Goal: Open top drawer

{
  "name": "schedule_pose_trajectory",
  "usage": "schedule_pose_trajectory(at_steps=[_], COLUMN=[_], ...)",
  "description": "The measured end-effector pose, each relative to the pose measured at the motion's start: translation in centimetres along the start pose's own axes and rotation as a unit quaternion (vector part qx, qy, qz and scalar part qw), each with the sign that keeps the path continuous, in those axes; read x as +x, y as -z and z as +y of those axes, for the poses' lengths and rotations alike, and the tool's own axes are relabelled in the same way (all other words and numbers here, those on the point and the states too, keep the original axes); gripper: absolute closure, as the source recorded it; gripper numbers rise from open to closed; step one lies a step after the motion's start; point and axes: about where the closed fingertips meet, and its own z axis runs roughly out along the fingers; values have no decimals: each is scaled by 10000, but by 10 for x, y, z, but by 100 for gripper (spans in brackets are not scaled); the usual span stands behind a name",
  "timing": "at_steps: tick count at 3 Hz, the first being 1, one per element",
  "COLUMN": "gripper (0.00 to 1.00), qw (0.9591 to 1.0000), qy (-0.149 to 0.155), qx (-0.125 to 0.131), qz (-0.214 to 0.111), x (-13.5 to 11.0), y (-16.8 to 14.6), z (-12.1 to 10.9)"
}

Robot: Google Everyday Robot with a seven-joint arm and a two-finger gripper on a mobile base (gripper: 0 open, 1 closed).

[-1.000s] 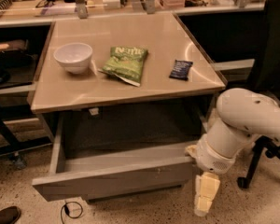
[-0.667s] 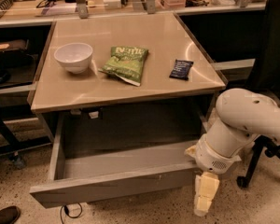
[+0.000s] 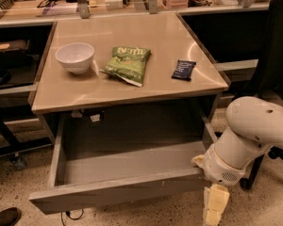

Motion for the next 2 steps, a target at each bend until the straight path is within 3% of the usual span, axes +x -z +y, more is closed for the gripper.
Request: schedule_pose_trajectory(at_steps=[2], gripper=[0], qw=[10000], qy=[-20], qx=[-79], qz=[28], x=[7], y=[-1], z=[20])
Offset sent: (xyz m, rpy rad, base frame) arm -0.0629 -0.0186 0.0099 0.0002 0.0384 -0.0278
